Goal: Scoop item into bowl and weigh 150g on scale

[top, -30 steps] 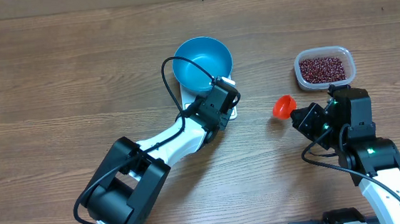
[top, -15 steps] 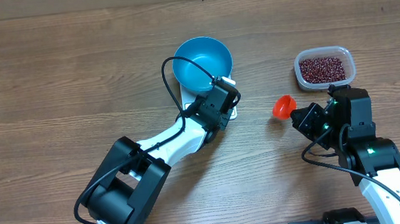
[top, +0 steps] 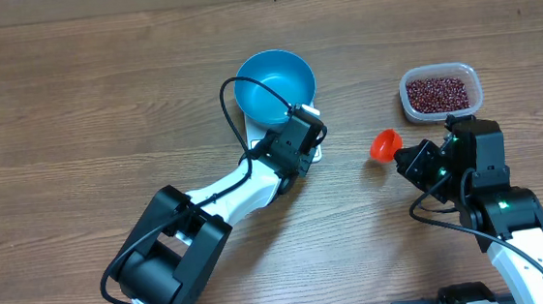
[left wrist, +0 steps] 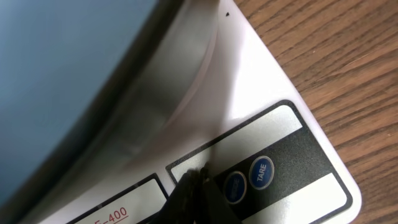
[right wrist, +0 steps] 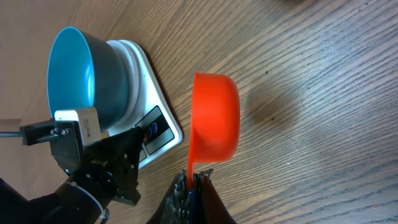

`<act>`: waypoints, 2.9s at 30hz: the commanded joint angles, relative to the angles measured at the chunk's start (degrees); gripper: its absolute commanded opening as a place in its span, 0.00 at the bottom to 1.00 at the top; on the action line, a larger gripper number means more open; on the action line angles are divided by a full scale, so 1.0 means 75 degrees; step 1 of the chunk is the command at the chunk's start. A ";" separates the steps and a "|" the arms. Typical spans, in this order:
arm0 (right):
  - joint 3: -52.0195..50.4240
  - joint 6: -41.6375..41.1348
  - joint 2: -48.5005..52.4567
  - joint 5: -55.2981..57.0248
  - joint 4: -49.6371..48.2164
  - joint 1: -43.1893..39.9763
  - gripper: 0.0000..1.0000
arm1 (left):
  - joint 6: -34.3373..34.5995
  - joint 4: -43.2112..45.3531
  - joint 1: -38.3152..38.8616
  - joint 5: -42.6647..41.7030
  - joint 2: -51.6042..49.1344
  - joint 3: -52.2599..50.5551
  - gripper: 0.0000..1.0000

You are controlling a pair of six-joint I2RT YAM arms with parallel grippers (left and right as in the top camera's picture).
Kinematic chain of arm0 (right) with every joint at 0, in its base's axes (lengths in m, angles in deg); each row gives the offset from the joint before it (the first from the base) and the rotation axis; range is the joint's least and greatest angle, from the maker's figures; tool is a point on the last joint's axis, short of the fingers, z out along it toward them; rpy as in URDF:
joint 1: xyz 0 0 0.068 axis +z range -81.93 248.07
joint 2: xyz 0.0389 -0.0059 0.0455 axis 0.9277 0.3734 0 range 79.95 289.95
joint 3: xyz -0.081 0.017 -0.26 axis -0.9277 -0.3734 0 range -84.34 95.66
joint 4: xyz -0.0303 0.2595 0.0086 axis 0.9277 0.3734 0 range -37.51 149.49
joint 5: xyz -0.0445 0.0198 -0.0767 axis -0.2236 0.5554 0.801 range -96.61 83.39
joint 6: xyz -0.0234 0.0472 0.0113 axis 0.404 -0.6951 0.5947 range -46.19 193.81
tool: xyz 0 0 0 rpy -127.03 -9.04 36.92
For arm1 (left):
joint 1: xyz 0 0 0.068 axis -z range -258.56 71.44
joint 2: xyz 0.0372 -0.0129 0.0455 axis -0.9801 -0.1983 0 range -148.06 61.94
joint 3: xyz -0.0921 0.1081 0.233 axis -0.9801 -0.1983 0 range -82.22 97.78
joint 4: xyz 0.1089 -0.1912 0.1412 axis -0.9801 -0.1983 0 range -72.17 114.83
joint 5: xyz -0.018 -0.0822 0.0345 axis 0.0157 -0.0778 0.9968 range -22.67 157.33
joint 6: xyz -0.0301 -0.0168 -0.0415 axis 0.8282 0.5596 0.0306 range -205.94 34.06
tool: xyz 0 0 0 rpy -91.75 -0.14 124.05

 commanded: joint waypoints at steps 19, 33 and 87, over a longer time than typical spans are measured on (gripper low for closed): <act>0.0221 0.0058 -0.0082 0.0248 0.0003 0.0029 0.04 | 0.0163 -0.0769 0.0035 -0.0146 0.0268 -0.0055 0.04; 0.0221 0.0058 -0.0082 0.0297 -0.0090 0.0029 0.04 | 0.0458 -0.2993 0.0047 -0.0539 0.2535 -0.0055 0.99; 0.0221 0.0064 -0.0082 0.0417 -0.0006 0.0029 0.04 | 0.0055 -0.4887 0.0047 -0.1093 0.4905 -0.0055 1.00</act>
